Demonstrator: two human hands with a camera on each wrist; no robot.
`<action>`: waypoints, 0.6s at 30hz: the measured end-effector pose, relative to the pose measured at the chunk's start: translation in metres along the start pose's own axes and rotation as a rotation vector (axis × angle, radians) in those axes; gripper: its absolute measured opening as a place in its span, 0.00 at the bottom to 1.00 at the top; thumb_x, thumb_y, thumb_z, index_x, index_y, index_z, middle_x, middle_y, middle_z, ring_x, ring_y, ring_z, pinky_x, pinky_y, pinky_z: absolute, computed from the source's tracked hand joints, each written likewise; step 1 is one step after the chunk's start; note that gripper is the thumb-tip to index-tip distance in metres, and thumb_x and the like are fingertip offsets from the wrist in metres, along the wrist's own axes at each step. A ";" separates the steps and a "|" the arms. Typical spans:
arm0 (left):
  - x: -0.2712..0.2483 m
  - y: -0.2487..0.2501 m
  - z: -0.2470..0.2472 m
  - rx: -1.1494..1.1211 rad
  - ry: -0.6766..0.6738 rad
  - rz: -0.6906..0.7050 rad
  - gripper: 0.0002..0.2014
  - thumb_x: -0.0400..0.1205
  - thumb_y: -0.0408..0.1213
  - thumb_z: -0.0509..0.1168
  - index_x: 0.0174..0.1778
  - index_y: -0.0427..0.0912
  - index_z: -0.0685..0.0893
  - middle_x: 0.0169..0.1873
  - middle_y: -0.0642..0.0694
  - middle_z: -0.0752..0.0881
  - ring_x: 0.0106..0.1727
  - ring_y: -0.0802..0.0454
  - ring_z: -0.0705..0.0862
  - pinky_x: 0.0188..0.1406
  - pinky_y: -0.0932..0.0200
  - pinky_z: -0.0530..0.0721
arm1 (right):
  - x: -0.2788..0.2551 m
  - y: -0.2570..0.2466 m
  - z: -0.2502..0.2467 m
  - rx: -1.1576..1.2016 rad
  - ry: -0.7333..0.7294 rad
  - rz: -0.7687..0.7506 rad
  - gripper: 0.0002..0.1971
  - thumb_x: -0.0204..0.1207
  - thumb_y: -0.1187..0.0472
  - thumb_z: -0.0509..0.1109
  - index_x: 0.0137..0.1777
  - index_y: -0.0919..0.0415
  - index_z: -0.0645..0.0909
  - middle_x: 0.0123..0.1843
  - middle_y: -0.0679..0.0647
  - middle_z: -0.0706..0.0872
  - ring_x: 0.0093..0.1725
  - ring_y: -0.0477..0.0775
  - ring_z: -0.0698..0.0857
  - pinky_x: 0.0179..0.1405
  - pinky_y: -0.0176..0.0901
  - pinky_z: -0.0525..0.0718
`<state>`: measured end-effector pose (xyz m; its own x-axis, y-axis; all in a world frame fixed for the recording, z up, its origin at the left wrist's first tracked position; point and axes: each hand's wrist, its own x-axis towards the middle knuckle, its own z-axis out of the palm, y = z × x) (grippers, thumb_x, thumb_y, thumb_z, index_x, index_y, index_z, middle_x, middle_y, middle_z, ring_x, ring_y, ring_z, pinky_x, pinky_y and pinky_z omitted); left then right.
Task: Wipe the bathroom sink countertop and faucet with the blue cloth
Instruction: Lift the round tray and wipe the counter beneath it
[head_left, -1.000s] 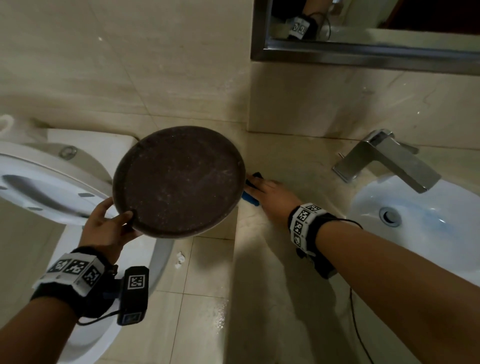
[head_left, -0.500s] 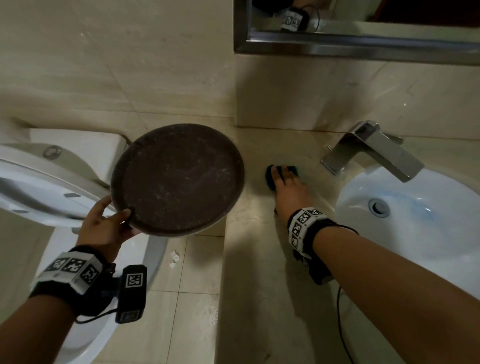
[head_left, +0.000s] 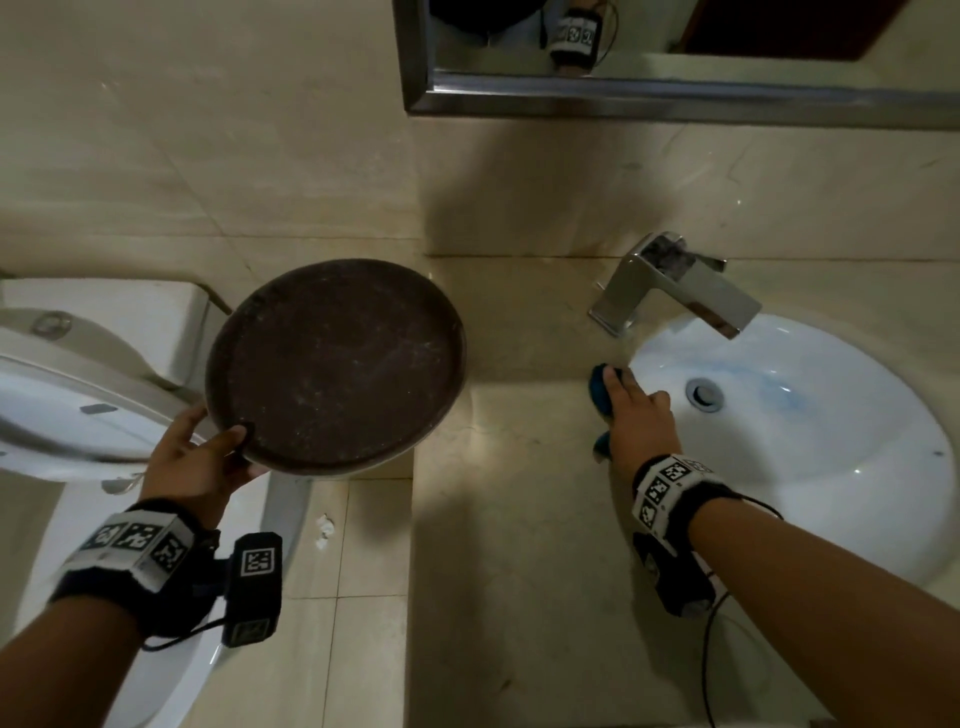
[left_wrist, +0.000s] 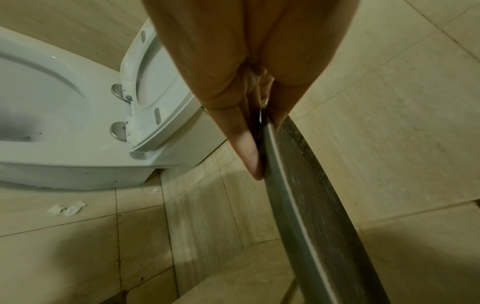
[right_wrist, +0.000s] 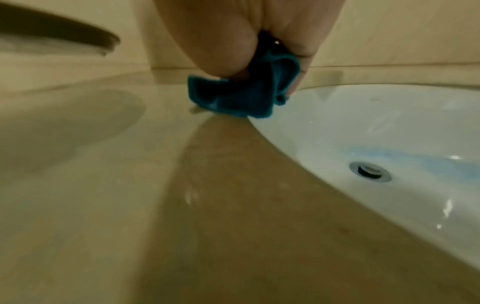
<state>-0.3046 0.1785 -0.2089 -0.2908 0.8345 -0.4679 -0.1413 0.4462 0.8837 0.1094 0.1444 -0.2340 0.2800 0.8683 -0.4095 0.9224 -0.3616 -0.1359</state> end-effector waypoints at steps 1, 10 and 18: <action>-0.002 0.001 0.000 0.015 -0.009 0.005 0.19 0.82 0.21 0.58 0.67 0.41 0.72 0.64 0.26 0.77 0.50 0.38 0.83 0.27 0.60 0.87 | -0.002 -0.001 -0.003 0.038 0.007 0.031 0.47 0.71 0.68 0.72 0.83 0.52 0.45 0.84 0.54 0.52 0.69 0.65 0.66 0.71 0.51 0.66; 0.004 0.004 -0.025 0.127 -0.008 0.067 0.20 0.82 0.21 0.59 0.60 0.51 0.75 0.57 0.35 0.79 0.37 0.58 0.87 0.27 0.72 0.84 | 0.038 -0.096 -0.016 0.112 0.135 -0.353 0.41 0.71 0.76 0.64 0.80 0.46 0.57 0.83 0.52 0.57 0.74 0.63 0.62 0.77 0.50 0.61; 0.026 -0.002 -0.042 0.040 0.032 0.013 0.24 0.80 0.23 0.62 0.70 0.49 0.73 0.54 0.33 0.84 0.56 0.35 0.83 0.51 0.42 0.84 | 0.094 -0.156 -0.003 0.077 -0.024 -0.467 0.28 0.82 0.61 0.56 0.80 0.42 0.56 0.84 0.57 0.47 0.81 0.67 0.50 0.81 0.56 0.54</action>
<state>-0.3513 0.1859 -0.2224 -0.3224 0.8302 -0.4548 -0.0990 0.4483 0.8884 -0.0073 0.2835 -0.2486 -0.1671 0.9363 -0.3090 0.9253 0.0408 -0.3770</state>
